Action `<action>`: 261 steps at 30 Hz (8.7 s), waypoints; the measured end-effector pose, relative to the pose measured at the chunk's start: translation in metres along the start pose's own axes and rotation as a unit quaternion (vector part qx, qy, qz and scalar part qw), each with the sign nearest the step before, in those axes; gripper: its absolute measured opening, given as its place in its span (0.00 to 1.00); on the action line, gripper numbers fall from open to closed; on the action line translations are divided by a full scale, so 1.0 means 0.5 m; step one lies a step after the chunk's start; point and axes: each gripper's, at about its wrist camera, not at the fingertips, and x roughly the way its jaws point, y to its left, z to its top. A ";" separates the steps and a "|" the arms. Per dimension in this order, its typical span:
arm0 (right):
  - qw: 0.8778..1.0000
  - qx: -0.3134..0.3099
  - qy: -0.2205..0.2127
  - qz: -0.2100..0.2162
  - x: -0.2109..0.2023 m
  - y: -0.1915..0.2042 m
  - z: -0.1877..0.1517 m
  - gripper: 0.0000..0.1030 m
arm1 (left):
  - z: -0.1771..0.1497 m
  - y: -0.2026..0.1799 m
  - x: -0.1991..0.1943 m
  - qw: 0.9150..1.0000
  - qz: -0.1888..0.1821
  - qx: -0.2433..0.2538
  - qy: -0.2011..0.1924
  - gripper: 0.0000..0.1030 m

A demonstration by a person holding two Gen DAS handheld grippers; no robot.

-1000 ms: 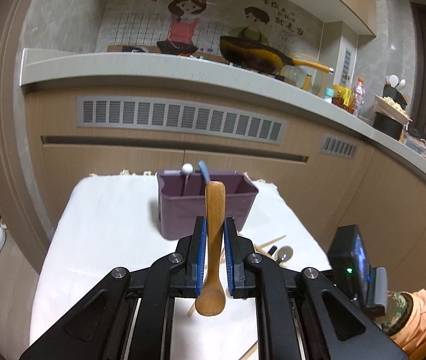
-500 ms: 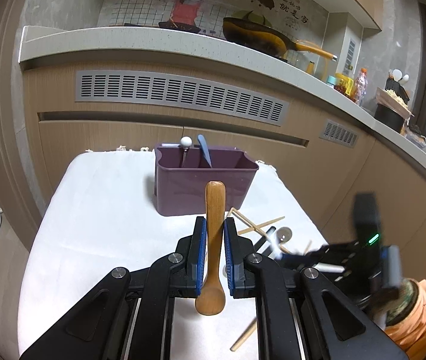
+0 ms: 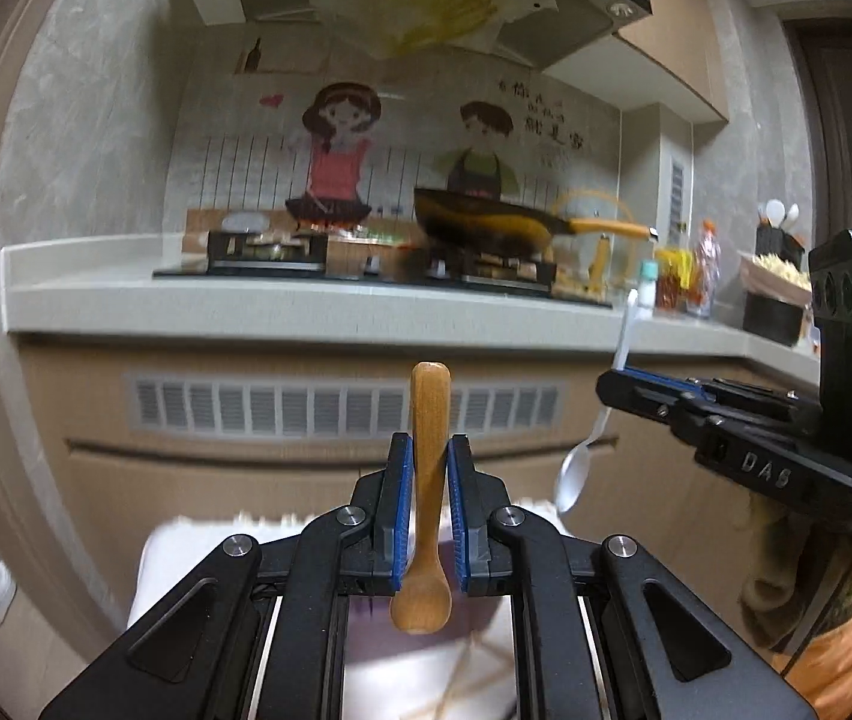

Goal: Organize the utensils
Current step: 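Lift both spoons and release them into the purple caddy with both tools, then grasp a wooden chopstick with the left tool while the right tool grasps another chopstick, then lift the chopsticks upright with both tools toward the purple caddy, then lower both chopsticks into the purple caddy and open both tools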

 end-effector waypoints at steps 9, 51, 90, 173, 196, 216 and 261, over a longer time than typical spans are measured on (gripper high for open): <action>0.998 -0.001 0.055 -0.024 0.186 -0.046 -0.077 0.09 | -0.032 0.056 0.197 0.999 0.018 -0.008 0.034 0.12; 0.969 -0.009 0.242 -0.053 0.050 -0.052 -0.507 0.70 | -0.416 -0.064 0.313 0.939 -0.078 0.056 0.330 0.40; 0.937 -0.019 0.348 0.000 0.293 -0.077 -0.493 0.21 | -0.430 -0.002 0.273 0.938 -0.047 0.001 0.343 0.09; 0.961 -0.049 0.255 0.094 0.032 0.100 -0.405 0.21 | -0.242 -0.001 -0.124 0.992 0.037 -0.044 0.116 0.05; 0.941 -0.041 0.334 0.036 0.240 0.076 -0.477 0.05 | -0.312 0.056 -0.079 0.984 0.011 -0.083 0.156 0.05; 0.998 0.015 0.046 0.038 -0.079 0.020 -0.149 0.05 | -0.106 -0.030 -0.080 0.998 0.005 -0.014 0.067 0.05; 0.979 -0.029 0.193 -0.052 0.191 -0.040 -0.328 0.59 | -0.223 0.027 0.224 0.981 0.034 0.018 0.189 0.58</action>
